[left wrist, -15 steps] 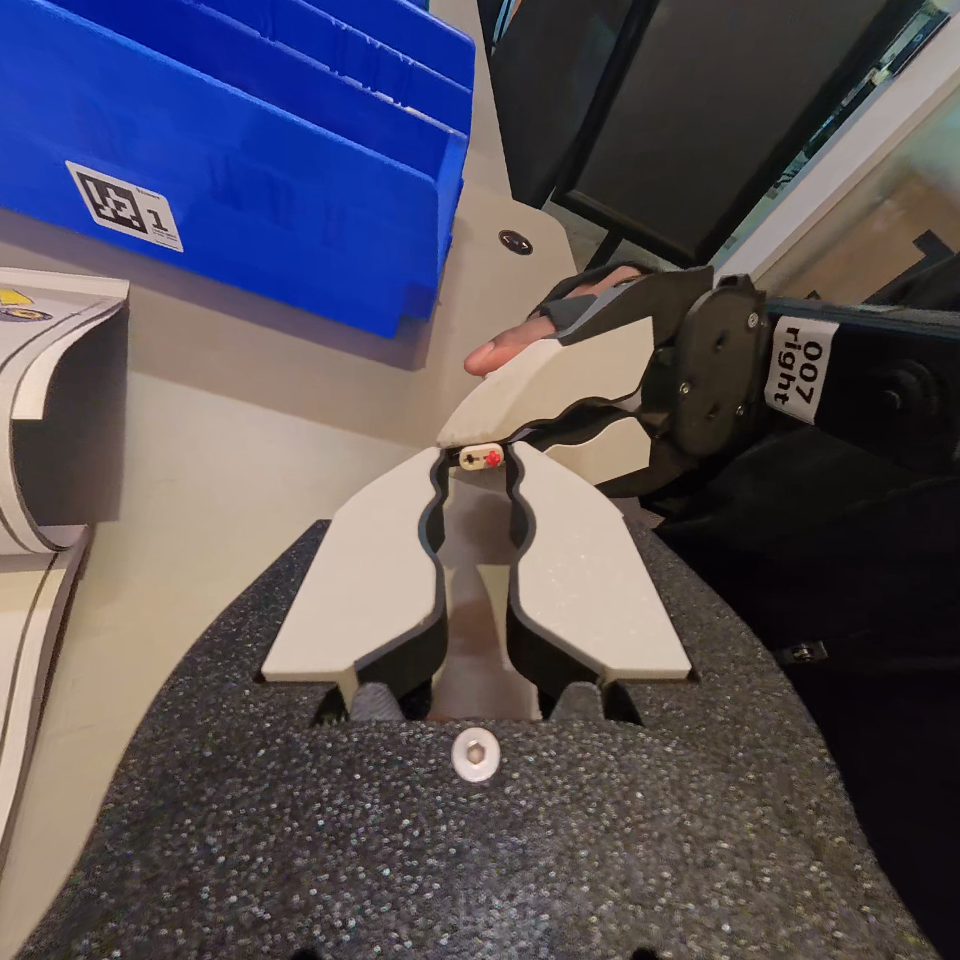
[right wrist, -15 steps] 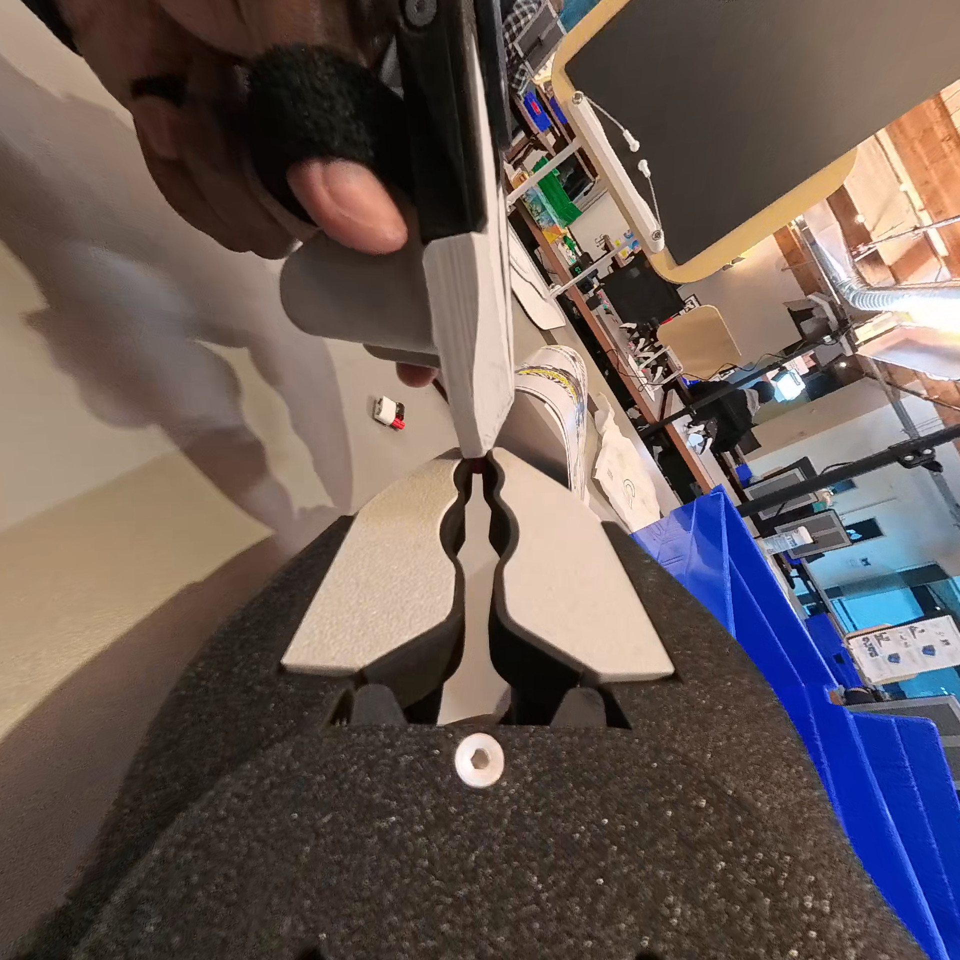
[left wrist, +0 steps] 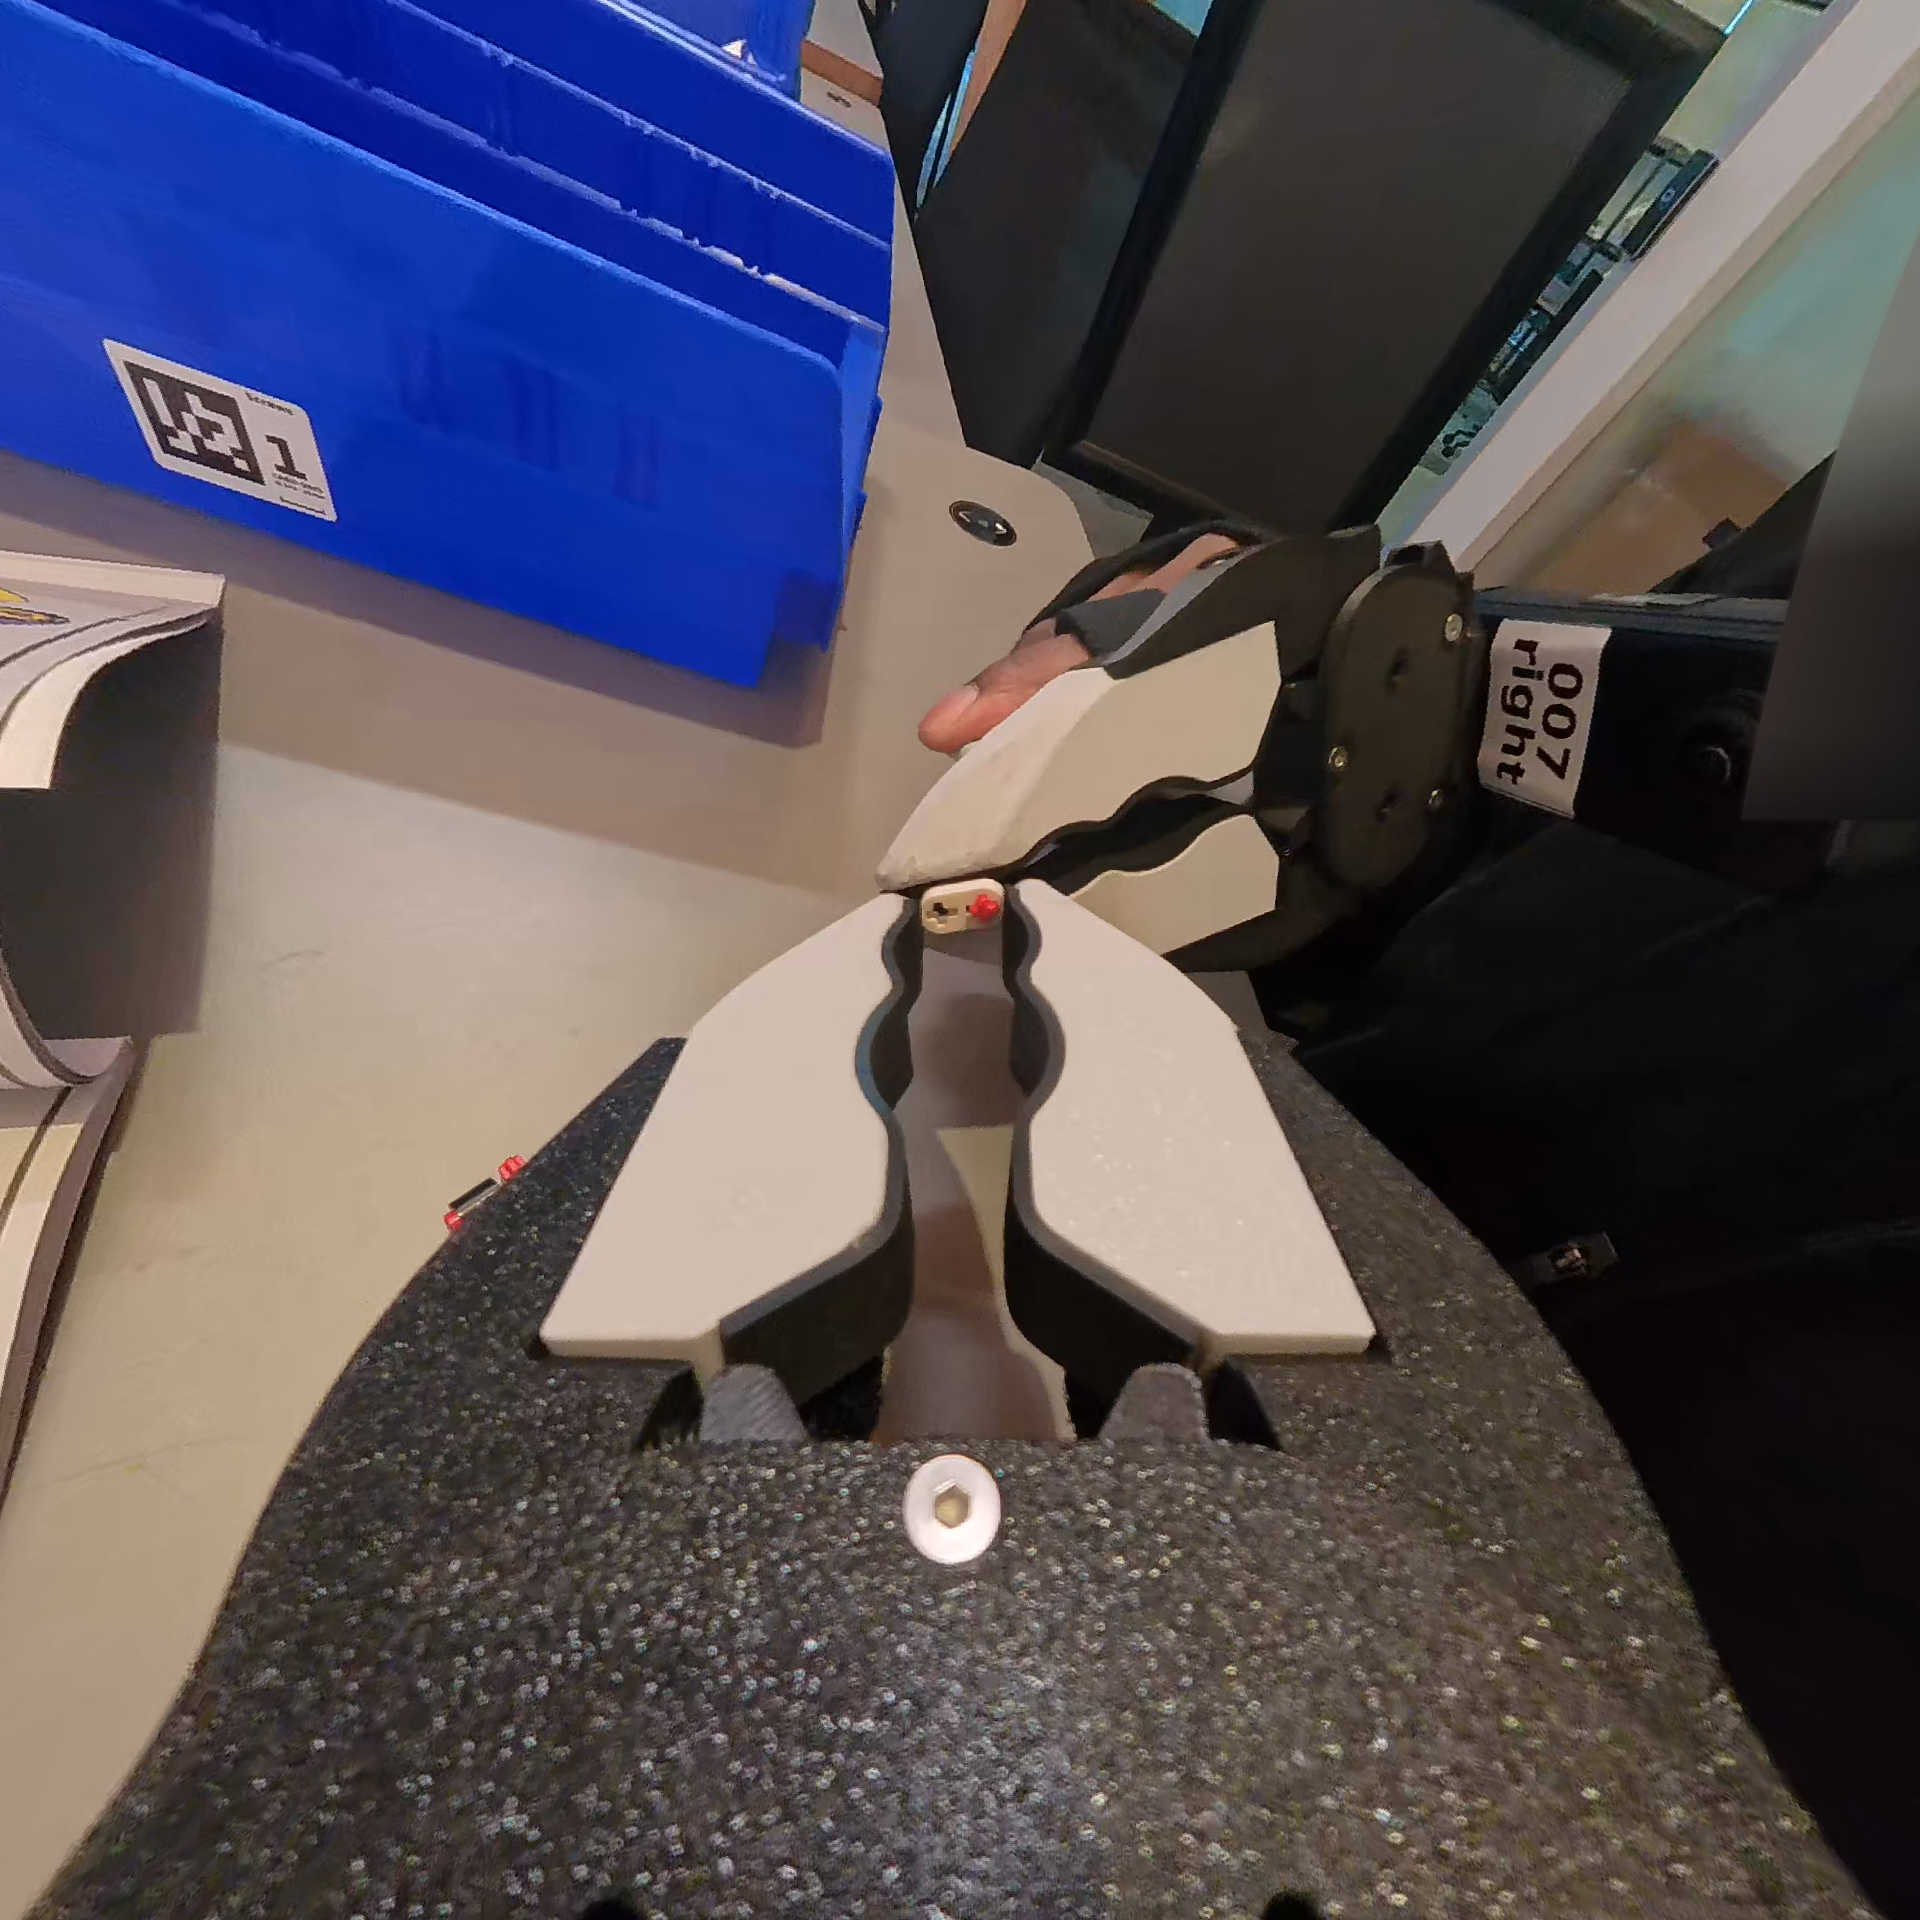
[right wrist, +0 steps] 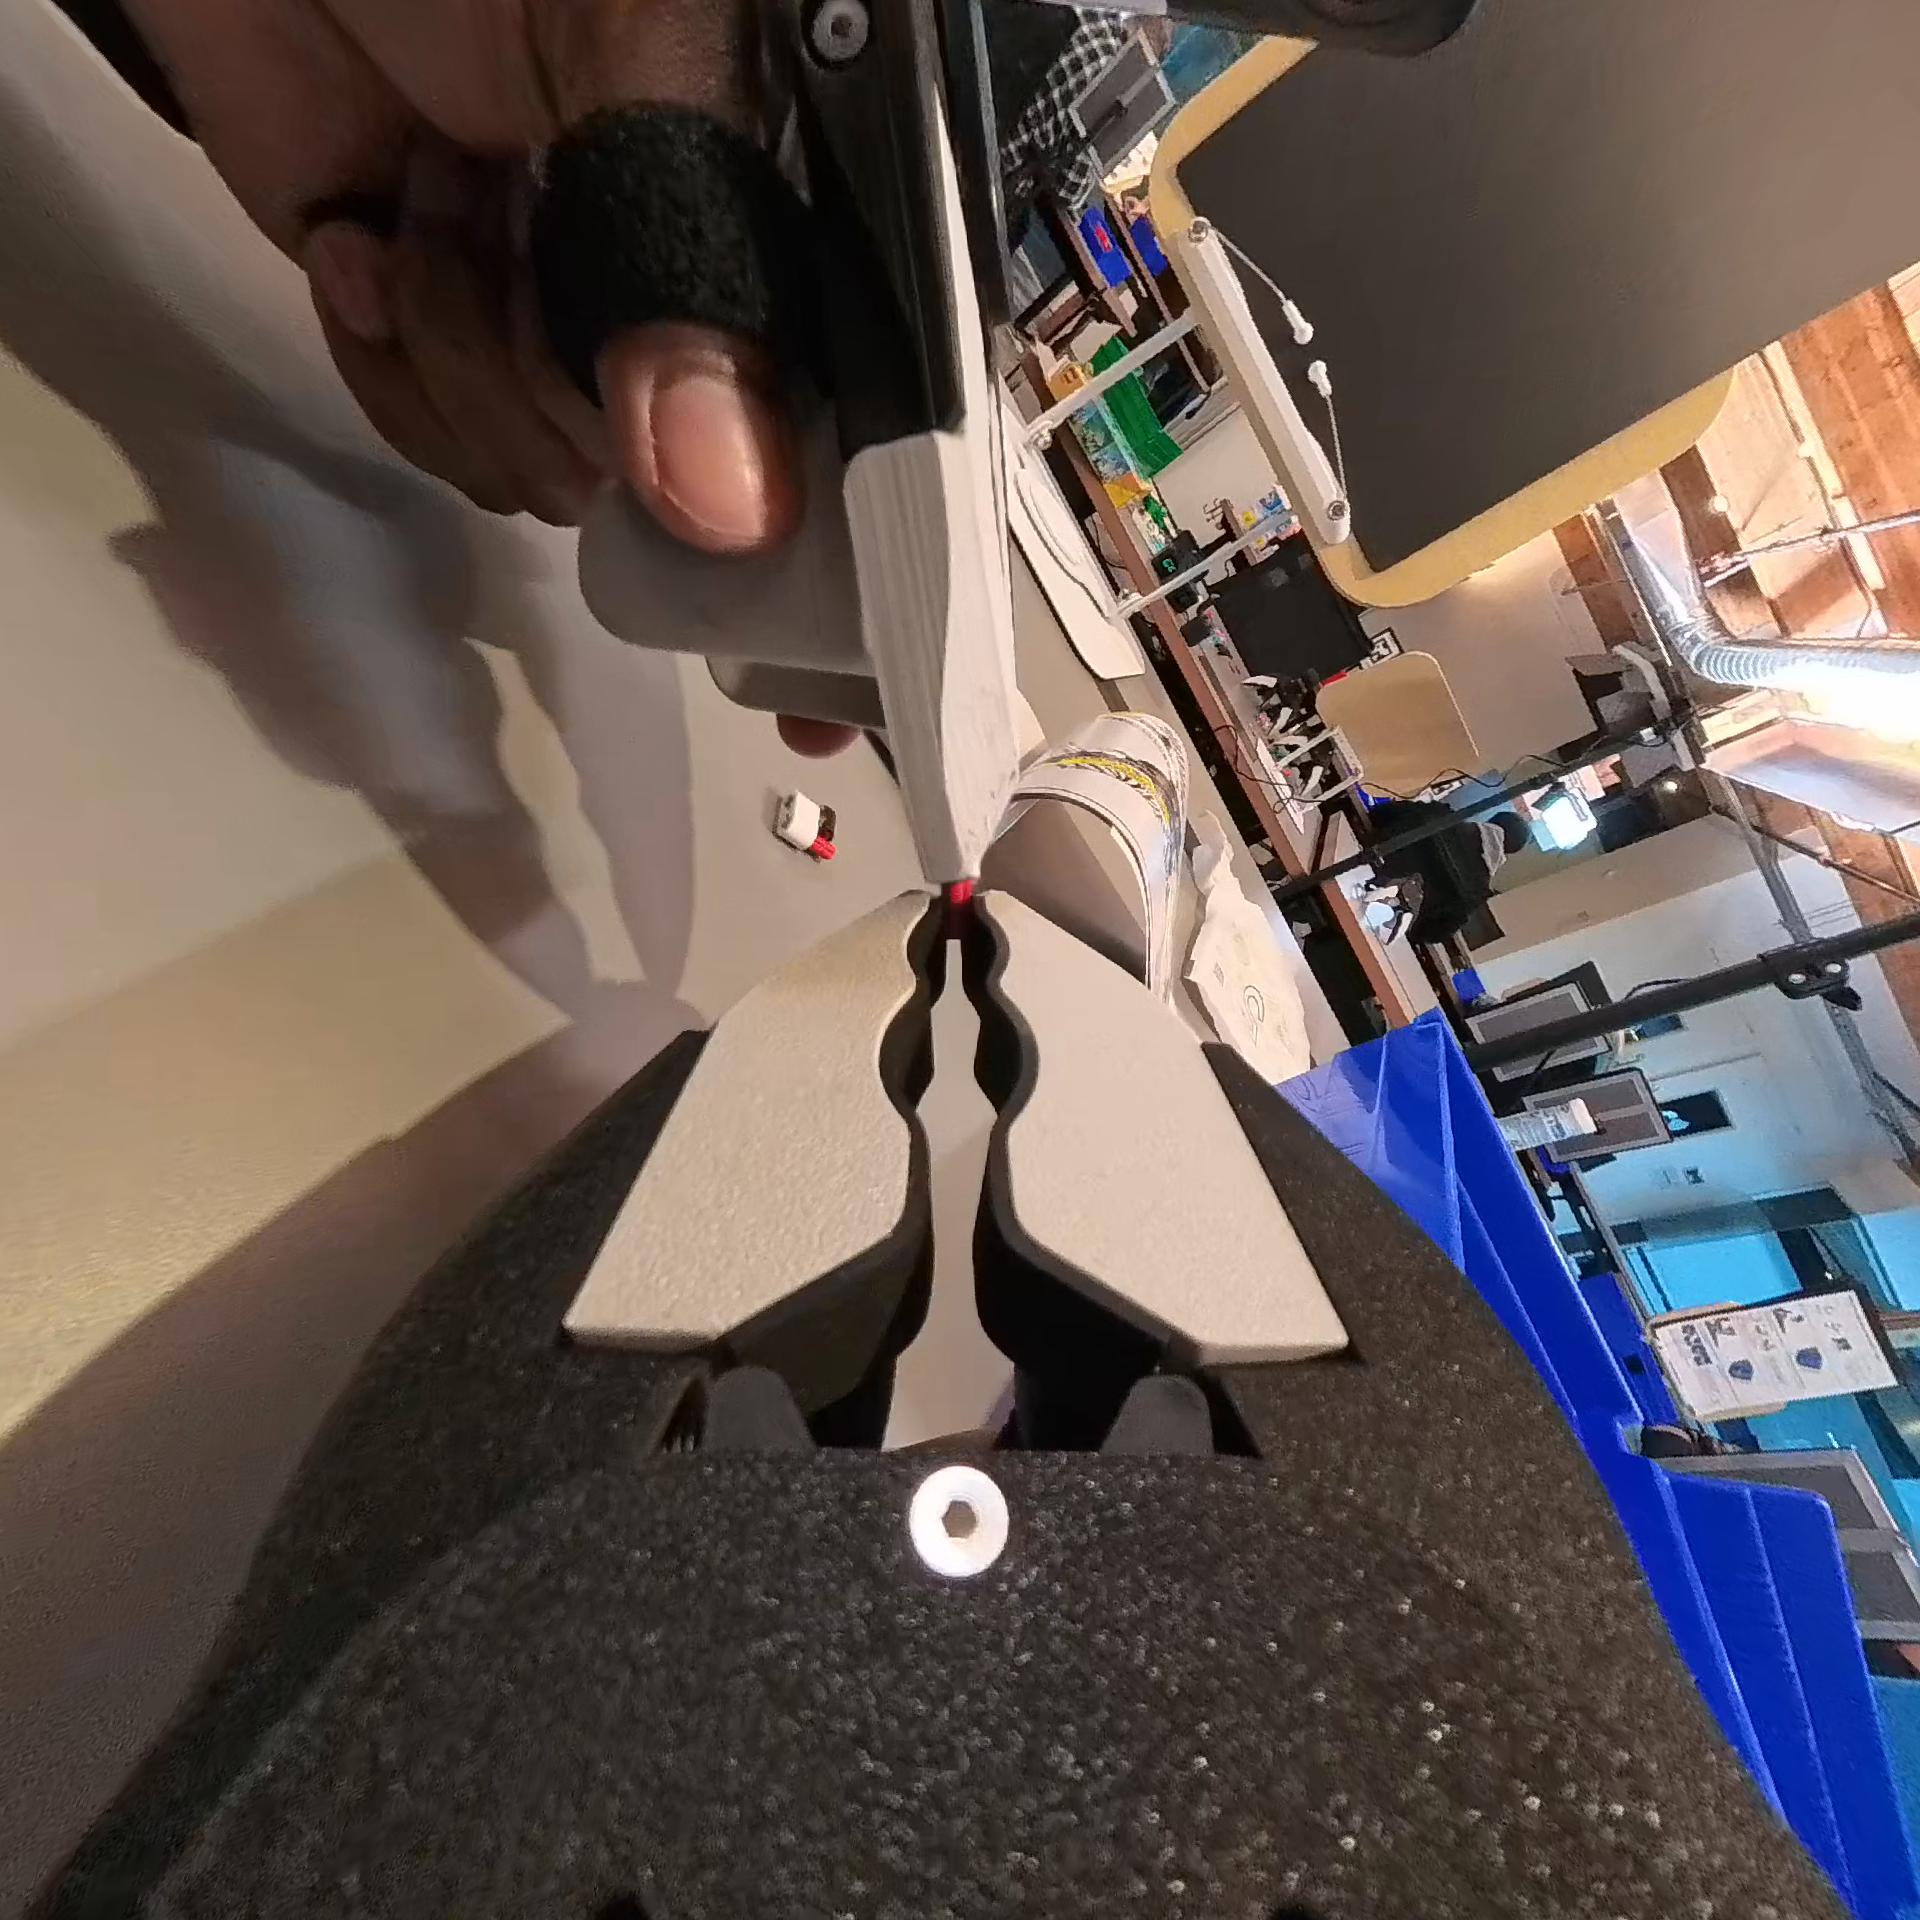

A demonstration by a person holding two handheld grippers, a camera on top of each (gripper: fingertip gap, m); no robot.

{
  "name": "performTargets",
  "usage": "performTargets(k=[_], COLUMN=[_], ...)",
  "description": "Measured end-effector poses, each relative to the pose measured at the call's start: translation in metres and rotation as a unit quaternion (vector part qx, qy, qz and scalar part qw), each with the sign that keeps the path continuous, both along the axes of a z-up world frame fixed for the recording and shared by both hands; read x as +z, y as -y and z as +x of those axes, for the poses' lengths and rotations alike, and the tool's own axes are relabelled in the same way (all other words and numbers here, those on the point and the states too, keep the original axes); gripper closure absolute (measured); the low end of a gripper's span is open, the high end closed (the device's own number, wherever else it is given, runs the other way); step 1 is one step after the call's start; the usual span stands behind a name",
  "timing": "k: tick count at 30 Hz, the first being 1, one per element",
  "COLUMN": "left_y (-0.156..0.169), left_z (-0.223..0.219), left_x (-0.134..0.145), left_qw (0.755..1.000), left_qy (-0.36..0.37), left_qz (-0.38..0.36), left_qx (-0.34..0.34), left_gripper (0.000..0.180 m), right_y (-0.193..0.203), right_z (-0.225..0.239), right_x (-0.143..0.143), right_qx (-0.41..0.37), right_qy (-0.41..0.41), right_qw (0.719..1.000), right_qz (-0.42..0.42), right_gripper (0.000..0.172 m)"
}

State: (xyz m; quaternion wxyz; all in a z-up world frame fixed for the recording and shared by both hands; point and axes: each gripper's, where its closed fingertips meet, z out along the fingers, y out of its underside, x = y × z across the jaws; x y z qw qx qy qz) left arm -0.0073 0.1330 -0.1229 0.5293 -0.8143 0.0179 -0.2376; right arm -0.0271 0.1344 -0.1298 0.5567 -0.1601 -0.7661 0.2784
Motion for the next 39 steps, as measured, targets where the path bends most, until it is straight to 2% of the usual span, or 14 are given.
performTargets(k=[3, 6, 11, 14, 17, 19, 22, 25, 28, 32, 35, 39], left_y=[0.005, 0.019, 0.006, -0.022, -0.071, -0.107, -0.151, -0.170, -0.162, -0.126, -0.089, -0.048], left_z=[-0.013, -0.036, -0.030, -0.028, -0.024, -0.023, -0.028, -0.044, -0.050, -0.060, -0.068, -0.078], left_x=[0.003, 0.011, 0.019, 0.048, 0.086, 0.098, 0.094, 0.080, 0.077, 0.075, 0.070, 0.049], left_qw=[1.000, 0.998, 0.998, 0.997, 0.991, 0.986, 0.981, 0.982, 0.987, 0.983, 0.980, 0.980], left_qy=[-0.006, 0.029, -0.013, -0.049, -0.114, -0.150, -0.182, -0.182, -0.147, -0.166, -0.175, -0.172], left_qz=[0.004, 0.022, 0.026, 0.047, 0.074, 0.076, 0.059, 0.040, 0.049, 0.046, 0.039, 0.013], left_qx=[0.022, 0.053, 0.048, 0.037, 0.017, 0.008, 0.004, 0.029, 0.045, 0.065, 0.084, 0.100], left_gripper=[0.165, 0.165, 0.165, 0.164, 0.164, 0.164, 0.160, 0.154, 0.150, 0.148, 0.148, 0.148], right_y=[-0.015, -0.026, -0.020, -0.026, -0.032, -0.037, -0.050, -0.068, -0.092, -0.142, -0.182, -0.210], right_z=[-0.003, -0.003, -0.004, -0.002, 0.003, 0.008, 0.016, 0.024, 0.029, 0.025, 0.011, -0.006], right_x=[0.000, 0.001, 0.006, 0.010, 0.013, 0.017, 0.023, 0.025, 0.030, 0.045, 0.035, 0.027], right_qx=[-0.035, -0.042, -0.037, -0.045, -0.054, -0.063, -0.080, -0.100, -0.122, -0.163, -0.209, -0.241], right_qy=[-0.003, 0.006, -0.009, -0.009, -0.013, -0.016, -0.016, -0.009, -0.008, 0.007, 0.062, 0.082], right_qw=[0.999, 0.999, 0.999, 0.998, 0.998, 0.997, 0.995, 0.993, 0.990, 0.981, 0.971, 0.963], right_qz=[0.007, -0.023, -0.022, -0.042, -0.043, -0.044, -0.049, -0.061, -0.076, -0.104, -0.102, -0.087], right_gripper=[0.169, 0.169, 0.169, 0.169, 0.169, 0.169, 0.168, 0.168, 0.168, 0.168, 0.167, 0.153])
